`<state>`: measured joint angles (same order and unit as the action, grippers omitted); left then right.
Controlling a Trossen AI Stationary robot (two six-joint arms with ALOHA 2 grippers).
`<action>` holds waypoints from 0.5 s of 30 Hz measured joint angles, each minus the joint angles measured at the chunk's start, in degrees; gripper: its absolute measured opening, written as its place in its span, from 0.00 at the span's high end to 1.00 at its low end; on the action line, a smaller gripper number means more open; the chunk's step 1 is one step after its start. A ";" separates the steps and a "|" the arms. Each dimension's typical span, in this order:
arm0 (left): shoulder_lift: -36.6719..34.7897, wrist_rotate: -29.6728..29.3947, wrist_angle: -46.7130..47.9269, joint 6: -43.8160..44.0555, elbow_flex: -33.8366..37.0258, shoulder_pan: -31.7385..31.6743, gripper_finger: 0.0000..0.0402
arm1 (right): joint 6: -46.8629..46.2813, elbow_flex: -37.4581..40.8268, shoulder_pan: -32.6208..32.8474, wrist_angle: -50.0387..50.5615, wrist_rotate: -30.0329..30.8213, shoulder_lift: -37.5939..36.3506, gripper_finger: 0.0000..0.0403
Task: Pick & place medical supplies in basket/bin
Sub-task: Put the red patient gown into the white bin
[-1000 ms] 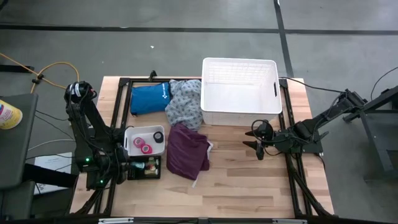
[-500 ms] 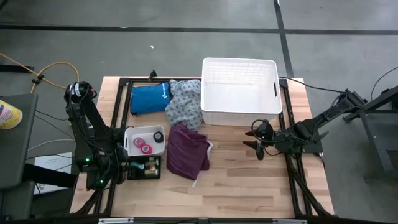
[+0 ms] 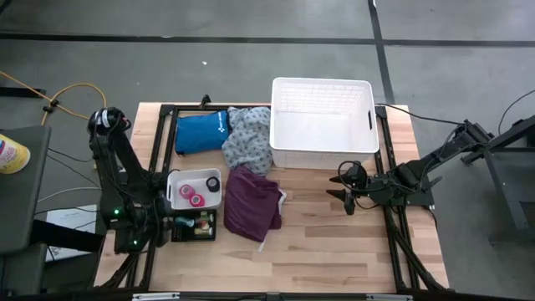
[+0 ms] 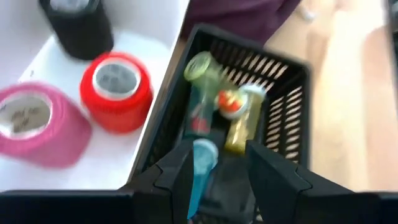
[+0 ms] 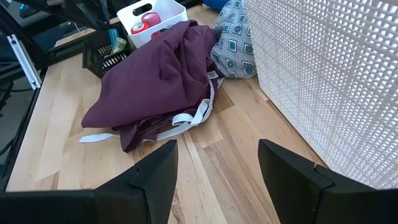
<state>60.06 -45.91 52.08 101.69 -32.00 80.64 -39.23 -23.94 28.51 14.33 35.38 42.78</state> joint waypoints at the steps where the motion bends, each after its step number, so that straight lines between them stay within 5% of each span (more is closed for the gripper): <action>1: -1.14 -0.91 -0.03 -1.14 -0.01 -0.02 0.66 | -0.01 0.00 -0.02 0.00 0.00 0.00 0.48; 15: -14.46 -6.91 -4.95 -24.90 -0.03 -4.01 0.66 | -0.01 -0.02 0.00 0.00 0.00 0.00 0.48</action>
<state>45.60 -52.82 47.12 76.79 -32.03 76.63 -39.24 -23.97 28.51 14.33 35.37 42.78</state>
